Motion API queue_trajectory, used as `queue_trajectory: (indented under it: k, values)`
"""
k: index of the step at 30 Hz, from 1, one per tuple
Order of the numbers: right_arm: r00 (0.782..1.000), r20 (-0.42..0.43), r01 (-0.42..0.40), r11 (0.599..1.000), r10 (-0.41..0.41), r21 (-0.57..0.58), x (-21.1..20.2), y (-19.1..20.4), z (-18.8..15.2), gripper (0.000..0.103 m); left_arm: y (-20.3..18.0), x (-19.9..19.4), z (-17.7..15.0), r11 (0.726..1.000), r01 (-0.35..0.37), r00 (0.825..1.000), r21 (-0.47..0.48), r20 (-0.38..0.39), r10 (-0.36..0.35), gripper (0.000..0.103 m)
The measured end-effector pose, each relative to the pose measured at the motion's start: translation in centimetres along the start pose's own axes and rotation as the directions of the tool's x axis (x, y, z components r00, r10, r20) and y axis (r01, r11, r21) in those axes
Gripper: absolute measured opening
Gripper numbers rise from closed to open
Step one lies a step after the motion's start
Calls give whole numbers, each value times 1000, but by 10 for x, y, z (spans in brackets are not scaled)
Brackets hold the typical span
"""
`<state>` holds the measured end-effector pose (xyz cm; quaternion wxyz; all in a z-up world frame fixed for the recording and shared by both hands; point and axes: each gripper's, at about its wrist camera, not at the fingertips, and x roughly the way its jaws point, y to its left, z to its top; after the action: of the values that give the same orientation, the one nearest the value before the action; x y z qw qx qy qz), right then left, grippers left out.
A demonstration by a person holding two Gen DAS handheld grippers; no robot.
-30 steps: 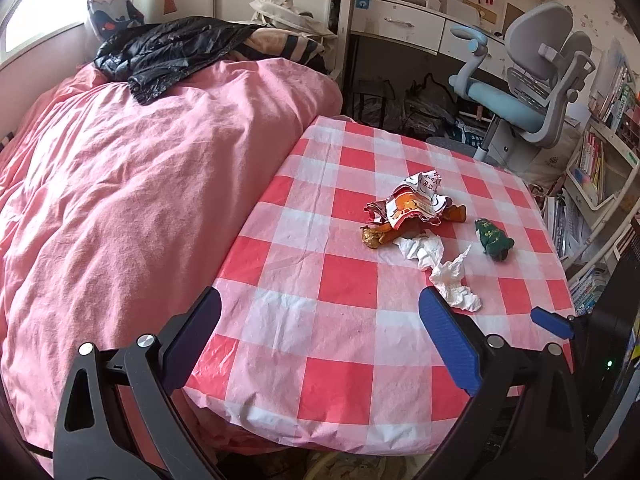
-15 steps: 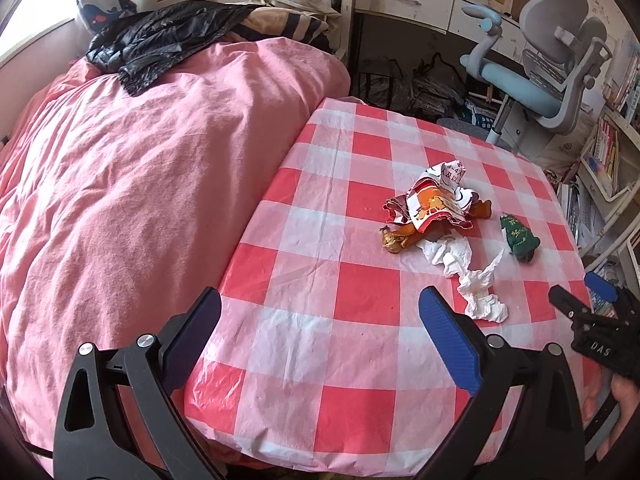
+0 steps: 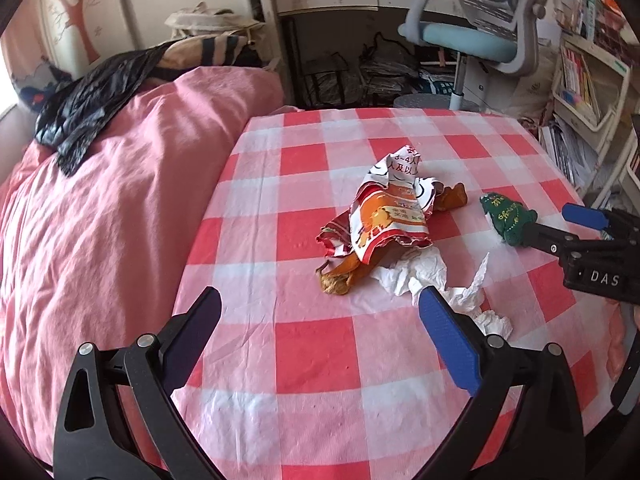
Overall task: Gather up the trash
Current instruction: 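Grasp the orange snack wrapper with the left gripper while the right grasps the green plush tree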
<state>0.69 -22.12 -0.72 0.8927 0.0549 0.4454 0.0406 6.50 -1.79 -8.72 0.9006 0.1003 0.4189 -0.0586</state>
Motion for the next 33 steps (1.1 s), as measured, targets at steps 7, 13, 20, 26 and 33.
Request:
queue_trajectory:
  k: [7,13,20,26,33]
  values:
    - [999,-25,-41,997,43,68,13,-18,7,81,-23,21,21,988,-47,997,148,72,37,95]
    - [996,-47,-66,995,70,71,21,-19,8,75,-38,30,31,974,-16,995,224,95,-5,78]
    - [991,-72,-104,991,110,81,27,-19,10,62,-16,35,42,989,126,990,74,57,-130,15]
    - [989,-74,-122,989,129,87,27,-20,10,49,27,24,50,959,238,968,-153,117,-222,1]
    - [984,-81,-146,981,157,124,28,-20,11,49,10,24,60,977,211,974,-33,90,-208,62]
